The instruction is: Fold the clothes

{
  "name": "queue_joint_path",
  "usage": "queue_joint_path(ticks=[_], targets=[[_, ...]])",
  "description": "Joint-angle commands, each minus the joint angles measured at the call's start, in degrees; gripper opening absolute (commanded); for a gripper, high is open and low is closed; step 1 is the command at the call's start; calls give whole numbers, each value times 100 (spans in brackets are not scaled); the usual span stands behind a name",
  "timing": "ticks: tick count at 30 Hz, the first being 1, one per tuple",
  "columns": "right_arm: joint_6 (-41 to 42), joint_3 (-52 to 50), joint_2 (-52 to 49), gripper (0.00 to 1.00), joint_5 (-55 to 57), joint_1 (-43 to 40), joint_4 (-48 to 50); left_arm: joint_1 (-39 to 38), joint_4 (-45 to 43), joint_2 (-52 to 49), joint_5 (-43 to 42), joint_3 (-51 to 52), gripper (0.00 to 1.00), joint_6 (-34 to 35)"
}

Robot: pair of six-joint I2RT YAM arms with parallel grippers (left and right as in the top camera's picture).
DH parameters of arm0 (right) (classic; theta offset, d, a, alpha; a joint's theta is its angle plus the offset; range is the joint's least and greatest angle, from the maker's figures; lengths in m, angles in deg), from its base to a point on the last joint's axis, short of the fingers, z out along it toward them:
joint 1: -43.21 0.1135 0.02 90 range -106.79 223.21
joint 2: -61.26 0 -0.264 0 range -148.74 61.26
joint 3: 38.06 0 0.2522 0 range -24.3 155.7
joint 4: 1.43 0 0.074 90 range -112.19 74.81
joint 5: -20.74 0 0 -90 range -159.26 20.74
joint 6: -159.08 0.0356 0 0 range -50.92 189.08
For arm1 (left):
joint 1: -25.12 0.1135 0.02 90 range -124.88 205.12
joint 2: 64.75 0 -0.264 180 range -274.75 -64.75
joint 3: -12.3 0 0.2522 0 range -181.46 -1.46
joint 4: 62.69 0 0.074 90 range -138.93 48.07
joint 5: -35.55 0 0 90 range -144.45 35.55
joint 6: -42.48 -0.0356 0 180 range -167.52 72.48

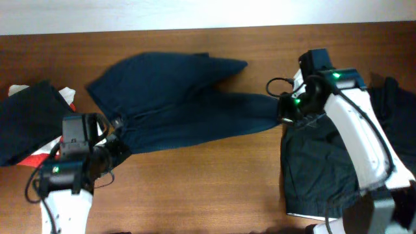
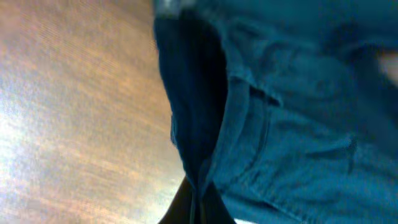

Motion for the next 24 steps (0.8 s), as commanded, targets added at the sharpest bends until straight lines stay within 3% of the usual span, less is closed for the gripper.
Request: queue_joint_path(ticks=[1, 8, 12, 24], targets=[[24, 289, 588, 4, 1123, -243, -107, 96, 544, 455, 540, -463, 1, -243], [-219, 1255, 1147, 4, 1309, -243, -304, 98, 1648, 767, 542, -1670, 1, -297], [-645, 1576, 1115, 4, 1213, -221, 254, 98, 1499, 734, 682, -1989, 1, -291], [-1631, 1576, -737, 4, 59, 146, 1845, 98, 992, -1200, 1309, -1971, 1, 348]])
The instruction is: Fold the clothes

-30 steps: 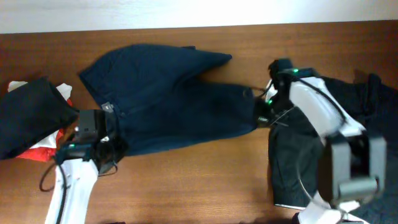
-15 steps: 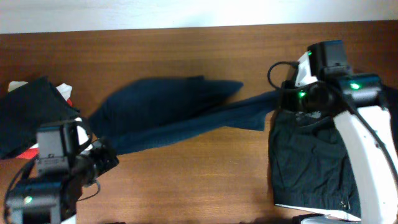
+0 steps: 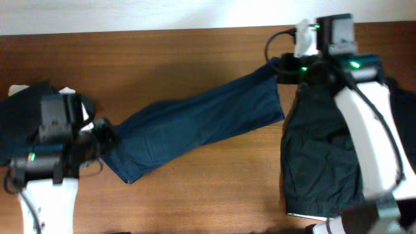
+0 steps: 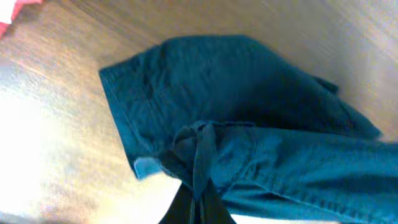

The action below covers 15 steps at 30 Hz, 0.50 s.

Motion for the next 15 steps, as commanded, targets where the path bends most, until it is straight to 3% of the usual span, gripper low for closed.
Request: queue_joint_path(ticks=[1, 8, 13, 15], targets=[[-396, 114, -601, 4, 463, 96, 516, 109, -317, -625, 1224, -50, 0, 332], [-400, 114, -1637, 5, 468, 492, 1552, 109, -831, -2050, 1456, -50, 1, 625], [-398, 111, -1989, 13, 472, 706, 1823, 109, -938, -3003, 1453, -50, 1, 625], [-398, 111, -2061, 24, 481, 767, 1864, 109, -925, -3178, 1453, -50, 17, 621]])
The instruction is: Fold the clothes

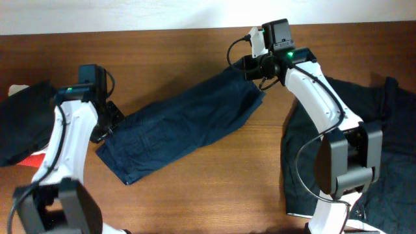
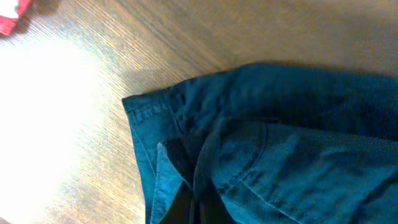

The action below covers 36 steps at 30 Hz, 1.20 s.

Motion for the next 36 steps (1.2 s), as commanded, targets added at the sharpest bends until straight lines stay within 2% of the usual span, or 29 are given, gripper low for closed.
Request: queue_joint_path(ticks=[1, 2, 3, 5, 7, 11, 14, 18, 20, 26, 30, 33, 36], targets=[[-26, 109, -142, 44, 157, 111, 57, 50, 31, -260, 249, -50, 60, 48], [-26, 109, -146, 63, 157, 122, 37, 52, 33, -264, 251, -50, 93, 46], [-26, 109, -146, 66, 184, 120, 15, 79, 31, -262, 249, -55, 99, 46], [-24, 109, -144, 65, 236, 96, -59, 173, 55, -240, 249, -101, 99, 26], [-2, 109, -144, 59, 595, -4, -426, 387, 229, -179, 247, -317, 99, -20], [-7, 109, -144, 57, 651, -83, -1143, 721, 286, 31, 195, -846, 99, -472], [-72, 103, -144, 48, 549, -44, -1624, 739, 345, 125, -372, -1001, 99, -769], [-413, -111, -146, 49, 481, 74, -1832, 732, 737, 105, -1001, -732, 99, -883], [-407, -282, -146, 53, 476, 79, -1749, 732, 719, 105, -1029, -485, 99, -885], [-315, -815, -146, 53, 479, 72, -1729, 728, 153, 105, -1045, 444, 99, -1034], [7, -868, -146, 54, 479, 72, -1733, 710, -352, 105, -1117, 533, 99, -1421], [203, -868, -146, 53, 522, 63, -1720, 699, -1207, 87, -1117, 621, 99, -1530], [310, -868, -146, 48, 518, 72, -1587, 695, -1580, 37, -1276, 695, 99, -1528]])
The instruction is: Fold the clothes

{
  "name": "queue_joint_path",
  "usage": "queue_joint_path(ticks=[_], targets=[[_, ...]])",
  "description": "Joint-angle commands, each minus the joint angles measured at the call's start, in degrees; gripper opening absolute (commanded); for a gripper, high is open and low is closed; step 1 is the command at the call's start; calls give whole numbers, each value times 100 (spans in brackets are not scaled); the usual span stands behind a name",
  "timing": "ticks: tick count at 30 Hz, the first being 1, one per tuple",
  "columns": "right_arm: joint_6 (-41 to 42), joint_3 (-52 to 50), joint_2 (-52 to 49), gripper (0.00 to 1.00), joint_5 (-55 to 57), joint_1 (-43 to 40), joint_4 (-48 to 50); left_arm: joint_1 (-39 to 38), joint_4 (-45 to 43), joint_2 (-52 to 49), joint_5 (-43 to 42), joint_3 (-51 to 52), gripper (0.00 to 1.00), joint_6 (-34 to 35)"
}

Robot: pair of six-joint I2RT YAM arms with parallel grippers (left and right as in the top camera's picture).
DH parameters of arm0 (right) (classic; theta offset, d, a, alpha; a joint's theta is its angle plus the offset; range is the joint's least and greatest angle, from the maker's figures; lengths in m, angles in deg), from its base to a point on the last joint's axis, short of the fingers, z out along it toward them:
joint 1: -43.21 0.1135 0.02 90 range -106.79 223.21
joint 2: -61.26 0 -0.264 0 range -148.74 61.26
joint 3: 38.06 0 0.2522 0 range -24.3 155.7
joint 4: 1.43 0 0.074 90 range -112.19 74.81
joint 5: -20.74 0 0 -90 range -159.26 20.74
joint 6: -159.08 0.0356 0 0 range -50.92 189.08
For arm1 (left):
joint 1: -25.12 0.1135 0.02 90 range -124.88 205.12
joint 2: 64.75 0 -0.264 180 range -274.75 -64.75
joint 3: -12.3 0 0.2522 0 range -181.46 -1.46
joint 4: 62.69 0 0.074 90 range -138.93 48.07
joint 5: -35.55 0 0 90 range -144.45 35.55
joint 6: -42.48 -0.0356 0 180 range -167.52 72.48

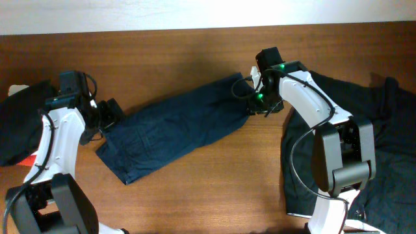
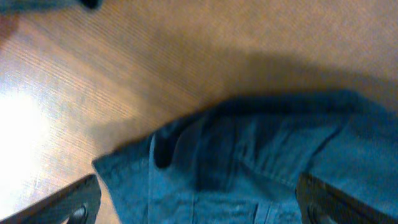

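Dark blue jeans [image 1: 179, 127] lie folded lengthwise in a slanted strip across the wooden table [image 1: 208, 195]. In the overhead view my left gripper [image 1: 109, 114] is at the waist end on the left. The left wrist view shows it open [image 2: 199, 211], its fingers [image 2: 68, 205] spread wide over the denim waistband [image 2: 249, 155] and holding nothing. At the leg end on the right, my right gripper [image 1: 255, 99] is low on the cloth. Its jaws are hidden from above.
A dark green garment [image 1: 318, 175] is spread under the right arm, with more dark cloth [image 1: 396, 110] at the far right. At the left edge are a black cloth [image 1: 26, 123] and a red and white item [image 1: 29, 159].
My left gripper was shut on the waist edge and is now open, with the waist lying on the table. The right gripper has come nearer and lower, down to the leg end.
At first the jeans lay bunched and wide, with a gripper at each end. Then they hung stretched between the two grippers. After that they lay in a slanted strip with both ends still held. Now the left gripper has let go.
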Motion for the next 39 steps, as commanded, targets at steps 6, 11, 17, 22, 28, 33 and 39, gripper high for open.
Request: queue_joint_path(ticks=[6, 11, 17, 22, 28, 33, 39], targets=[[468, -13, -107, 14, 28, 20, 345, -35, -83, -22, -616, 120, 96, -177], [1320, -13, -162, 4, 247, 13, -79, -48, -240, -199, -601, 127, 96, -328], [2457, -13, -162, 4, 1185, 15, -1517, -308, -616, -592, -654, 127, 29, -323], [2509, -13, -162, 5, 1211, 31, -2284, -619, -1010, -643, -964, 111, 27, -330], [2337, 46, 22, 47, 931, -15, -2516, -667, -920, -643, -1432, 111, 58, -433], [2177, 708, 409, 58, 927, -308, -2457, -667, -828, -643, -1521, 111, 58, -433], [2076, 879, 391, 52, 157, -750, -1759, -708, -518, -643, -1504, 114, 53, -426]])
